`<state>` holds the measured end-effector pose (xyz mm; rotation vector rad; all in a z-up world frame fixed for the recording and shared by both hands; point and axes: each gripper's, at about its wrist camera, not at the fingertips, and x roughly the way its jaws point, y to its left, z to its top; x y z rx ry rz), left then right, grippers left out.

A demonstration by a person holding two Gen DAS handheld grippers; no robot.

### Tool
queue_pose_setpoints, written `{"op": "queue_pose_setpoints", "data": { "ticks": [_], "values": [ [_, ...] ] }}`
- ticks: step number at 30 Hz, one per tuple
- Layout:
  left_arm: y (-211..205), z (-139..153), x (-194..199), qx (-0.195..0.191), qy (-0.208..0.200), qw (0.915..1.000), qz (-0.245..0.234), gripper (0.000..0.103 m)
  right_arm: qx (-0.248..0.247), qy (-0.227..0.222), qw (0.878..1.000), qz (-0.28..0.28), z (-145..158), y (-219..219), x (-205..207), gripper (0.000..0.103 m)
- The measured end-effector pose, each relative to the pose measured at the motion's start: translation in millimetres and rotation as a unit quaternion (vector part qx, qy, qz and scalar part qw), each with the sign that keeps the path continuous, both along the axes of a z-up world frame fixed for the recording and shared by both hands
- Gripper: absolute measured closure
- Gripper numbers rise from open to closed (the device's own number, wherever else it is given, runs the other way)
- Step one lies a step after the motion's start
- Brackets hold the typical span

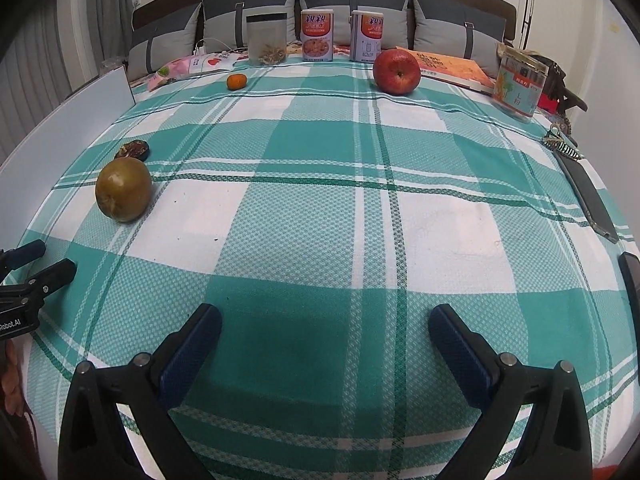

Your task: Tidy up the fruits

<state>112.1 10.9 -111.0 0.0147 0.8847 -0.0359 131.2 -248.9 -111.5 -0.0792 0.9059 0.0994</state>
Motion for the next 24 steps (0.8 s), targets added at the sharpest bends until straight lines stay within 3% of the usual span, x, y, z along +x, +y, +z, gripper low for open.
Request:
{"op": "queue_pose_setpoints", "data": {
  "ticks": [17,19,20,24],
  "values": [
    [-0.2,0.3,-1.0,0.0,-0.004,1.0,0.001,0.007,0.0,0.01,1.0,0.0,1.4,0.6,2.3,0.0],
    [-0.2,0.3,-1.1,0.0,-0.004,1.0,0.001,0.007,0.007,0.036,0.999,0.003,6.5,3.8,8.6,0.009],
    [-0.2,0.2,-1.2,0.0,-0.004,1.0,0.001,0.007,0.033,0.041,0.998,0.016,13.8,7.7,11.5,0.021],
    [-0.1,0.2,-1.3,0.0,-0.004,1.0,0.001,0.007,0.133,0.059,0.986,0.076,45.4,41.8,31.0,0.033]
  ]
}}
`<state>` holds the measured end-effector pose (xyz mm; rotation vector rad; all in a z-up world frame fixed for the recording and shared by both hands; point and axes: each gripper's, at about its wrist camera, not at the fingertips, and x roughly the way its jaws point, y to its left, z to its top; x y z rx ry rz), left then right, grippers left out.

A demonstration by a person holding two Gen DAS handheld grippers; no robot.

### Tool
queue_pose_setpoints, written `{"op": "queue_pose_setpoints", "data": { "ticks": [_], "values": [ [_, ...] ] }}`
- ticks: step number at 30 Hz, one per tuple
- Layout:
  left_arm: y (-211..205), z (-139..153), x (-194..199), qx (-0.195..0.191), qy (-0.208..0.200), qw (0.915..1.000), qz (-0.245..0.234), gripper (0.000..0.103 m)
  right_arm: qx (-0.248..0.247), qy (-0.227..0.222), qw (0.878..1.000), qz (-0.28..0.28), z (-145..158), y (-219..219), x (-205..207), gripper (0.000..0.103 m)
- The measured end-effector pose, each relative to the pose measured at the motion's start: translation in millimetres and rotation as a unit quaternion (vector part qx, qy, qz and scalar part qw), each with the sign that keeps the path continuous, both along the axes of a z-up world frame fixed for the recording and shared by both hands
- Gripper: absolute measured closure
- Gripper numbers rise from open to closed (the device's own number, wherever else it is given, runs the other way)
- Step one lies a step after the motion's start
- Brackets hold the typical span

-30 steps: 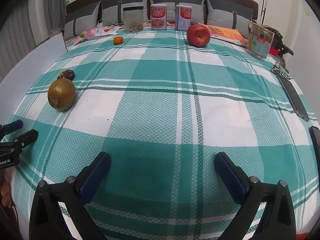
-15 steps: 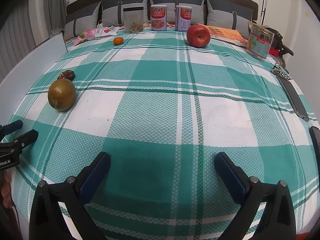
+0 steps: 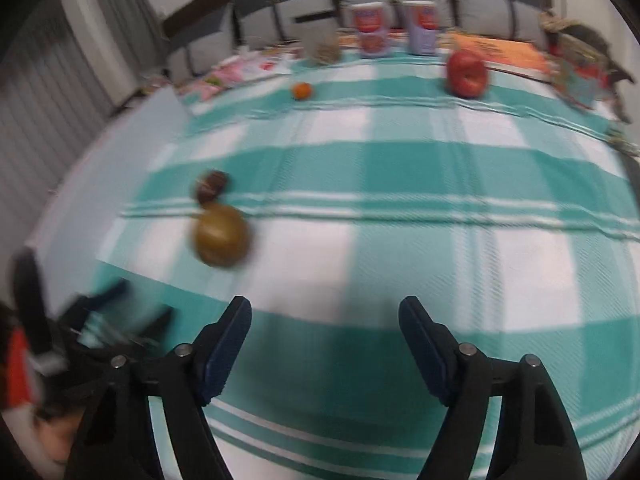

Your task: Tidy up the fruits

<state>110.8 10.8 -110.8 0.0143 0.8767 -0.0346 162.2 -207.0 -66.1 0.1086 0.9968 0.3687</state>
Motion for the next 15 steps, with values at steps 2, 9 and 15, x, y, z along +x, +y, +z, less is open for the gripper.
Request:
{"op": "queue_pose_setpoints", "data": {
  "ticks": [2,9,15],
  "values": [
    [0.1,-0.1,-0.2,0.0,0.0,1.0,0.0,0.007,0.02,0.0,0.999,0.027,15.3,24.3,15.4,0.037],
    [-0.1,1.5,0.5,-0.001,-0.001,1.0,-0.002,0.007,-0.011,0.029,0.997,0.075,8.9,80.5,60.4,0.069],
    [-0.5,1.9,0.7,-0.001,-0.001,1.0,-0.001,0.007,-0.052,0.018,0.989,0.134,7.4,80.3,20.5,0.07]
  ]
}}
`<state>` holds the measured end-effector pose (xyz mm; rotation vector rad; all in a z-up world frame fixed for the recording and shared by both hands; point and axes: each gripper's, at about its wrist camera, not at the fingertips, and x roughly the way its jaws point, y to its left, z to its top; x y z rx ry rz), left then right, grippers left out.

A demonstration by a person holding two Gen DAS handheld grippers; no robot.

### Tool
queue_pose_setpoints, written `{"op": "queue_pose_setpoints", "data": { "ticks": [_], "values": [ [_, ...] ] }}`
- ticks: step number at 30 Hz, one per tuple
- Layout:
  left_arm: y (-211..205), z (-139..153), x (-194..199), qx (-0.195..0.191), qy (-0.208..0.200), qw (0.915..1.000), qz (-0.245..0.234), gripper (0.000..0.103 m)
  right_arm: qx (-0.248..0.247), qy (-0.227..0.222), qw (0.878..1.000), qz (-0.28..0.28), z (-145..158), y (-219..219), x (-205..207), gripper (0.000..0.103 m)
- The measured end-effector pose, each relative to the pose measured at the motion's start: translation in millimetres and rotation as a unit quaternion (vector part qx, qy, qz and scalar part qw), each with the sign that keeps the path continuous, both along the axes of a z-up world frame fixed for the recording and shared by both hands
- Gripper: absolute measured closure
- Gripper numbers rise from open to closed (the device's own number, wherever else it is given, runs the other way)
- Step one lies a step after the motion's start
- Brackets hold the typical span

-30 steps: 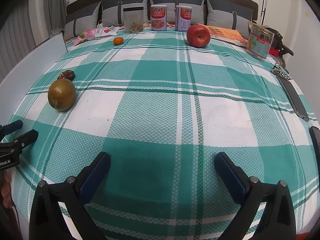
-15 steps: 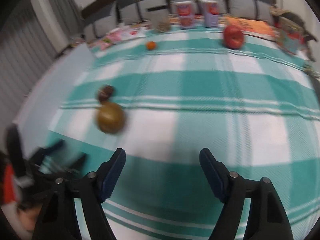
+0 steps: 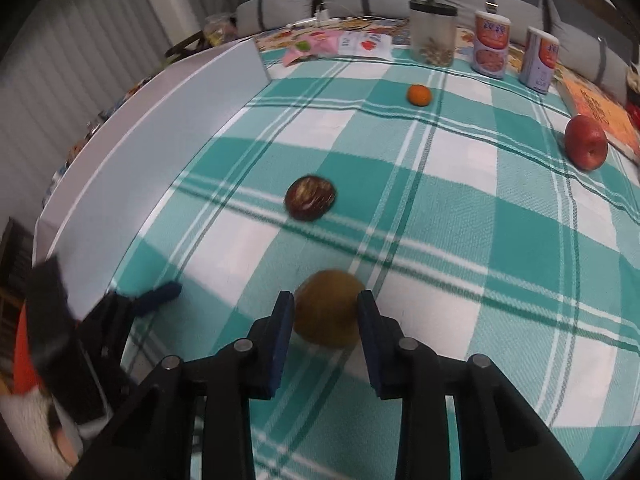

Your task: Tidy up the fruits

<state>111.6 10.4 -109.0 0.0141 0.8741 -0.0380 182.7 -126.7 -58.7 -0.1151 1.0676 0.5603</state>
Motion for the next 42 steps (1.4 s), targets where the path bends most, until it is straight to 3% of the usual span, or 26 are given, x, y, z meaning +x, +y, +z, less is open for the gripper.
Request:
{"op": "queue_pose_setpoints", "data": {
  "ticks": [5,14,18,26,32,37,42],
  "values": [
    [0.3,-0.2,-0.5,0.0,0.0,1.0,0.0,0.007,-0.023,0.003,0.999,0.027,-8.1,-6.7,-26.2,0.07],
    [0.2,-0.3,-0.6,0.0,-0.001,1.0,0.0,0.007,-0.023,-0.003,1.0,0.019,-7.4,-5.1,-25.8,0.068],
    [0.4,-0.4,-1.0,0.0,-0.001,1.0,0.0,0.007,-0.034,-0.011,0.999,0.016,-7.8,9.1,-21.8,0.053],
    [0.4,-0.3,-1.3,0.0,-0.001,1.0,0.0,0.007,-0.072,0.0,0.997,0.014,-19.5,22.9,-15.0,0.052],
    [0.4,-0.4,-1.6,0.0,-0.002,1.0,0.0,0.007,-0.051,0.019,0.999,0.006,-27.6,11.8,-16.1,0.055],
    [0.2,-0.4,-1.8,0.0,-0.002,1.0,0.0,0.007,-0.016,0.006,0.999,-0.038,-5.9,-20.7,-10.3,0.055],
    [0.3,-0.4,-1.9,0.0,-0.002,1.0,0.0,0.007,-0.034,-0.009,0.994,-0.104,6.8,-86.8,9.1,0.055]
  ]
}}
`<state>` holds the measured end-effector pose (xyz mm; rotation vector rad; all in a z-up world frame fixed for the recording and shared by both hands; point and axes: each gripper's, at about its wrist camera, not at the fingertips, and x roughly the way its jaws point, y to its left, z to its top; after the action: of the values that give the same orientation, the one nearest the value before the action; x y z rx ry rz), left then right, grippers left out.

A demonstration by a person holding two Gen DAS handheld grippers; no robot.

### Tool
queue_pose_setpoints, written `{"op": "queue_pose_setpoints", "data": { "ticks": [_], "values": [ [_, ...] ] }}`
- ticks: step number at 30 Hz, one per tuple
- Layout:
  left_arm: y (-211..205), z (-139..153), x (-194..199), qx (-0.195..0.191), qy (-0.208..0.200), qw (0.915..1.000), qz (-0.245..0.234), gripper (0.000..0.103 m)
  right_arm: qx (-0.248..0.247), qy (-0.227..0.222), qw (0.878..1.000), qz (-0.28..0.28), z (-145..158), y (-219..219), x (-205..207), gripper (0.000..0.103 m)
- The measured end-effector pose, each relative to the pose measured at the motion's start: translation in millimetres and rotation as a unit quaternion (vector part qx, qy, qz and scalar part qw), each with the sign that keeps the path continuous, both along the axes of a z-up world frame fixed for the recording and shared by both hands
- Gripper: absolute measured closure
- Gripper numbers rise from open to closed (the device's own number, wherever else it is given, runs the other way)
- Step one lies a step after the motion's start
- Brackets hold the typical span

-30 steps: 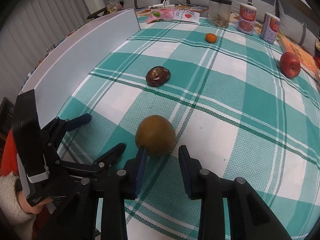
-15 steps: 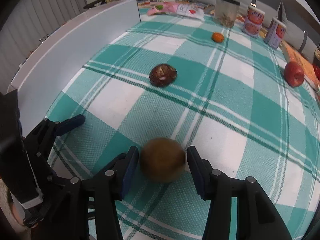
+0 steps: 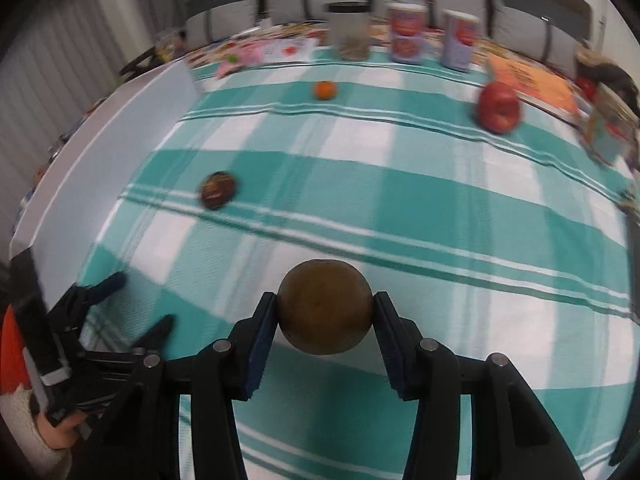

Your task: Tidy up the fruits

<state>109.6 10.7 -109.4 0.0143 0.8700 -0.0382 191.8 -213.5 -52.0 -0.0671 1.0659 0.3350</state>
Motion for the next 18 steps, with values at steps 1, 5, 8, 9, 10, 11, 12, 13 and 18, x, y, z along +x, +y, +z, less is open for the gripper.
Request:
{"op": "queue_pose_setpoints", "data": {
  "ticks": [1,5,8,9,10,11,12,13,18],
  "values": [
    [0.0,0.0,0.0,0.0,0.0,1.0,0.0,0.007,-0.003,0.004,1.0,-0.02,-2.3,-16.6,5.7,0.055],
    [0.1,0.0,-0.1,0.0,0.0,1.0,0.0,0.007,-0.004,0.022,0.998,-0.057,-16.0,-51.8,19.0,0.055],
    [0.2,0.1,-0.3,-0.001,0.0,1.0,0.0,0.007,-0.003,0.028,0.998,-0.064,-28.2,-59.5,20.2,0.054],
    [0.4,0.1,-0.3,-0.002,0.001,1.0,-0.001,0.007,0.002,0.022,0.998,-0.064,-28.5,-60.5,18.2,0.054],
    [1.1,0.4,0.1,-0.006,0.004,1.0,-0.004,0.008,0.005,0.016,0.998,-0.065,-28.0,-60.9,16.5,0.054],
    [1.9,1.5,1.7,-0.01,0.011,0.9999,-0.008,0.008,0.006,0.011,0.998,-0.065,-26.9,-60.8,15.0,0.054],
    [2.9,3.6,5.8,-0.015,0.023,0.9996,-0.01,0.008,0.007,0.006,0.998,-0.063,-26.4,-60.3,13.9,0.054],
    [4.6,7.3,12.7,-0.031,0.036,0.9987,-0.015,0.008,0.009,-0.004,0.998,-0.063,-23.8,-60.9,11.5,0.054],
    [6.5,37.7,63.4,-0.091,0.037,0.9948,-0.027,0.009,0.029,-0.061,0.995,-0.079,-11.0,-71.7,-5.4,0.053]
  ]
}}
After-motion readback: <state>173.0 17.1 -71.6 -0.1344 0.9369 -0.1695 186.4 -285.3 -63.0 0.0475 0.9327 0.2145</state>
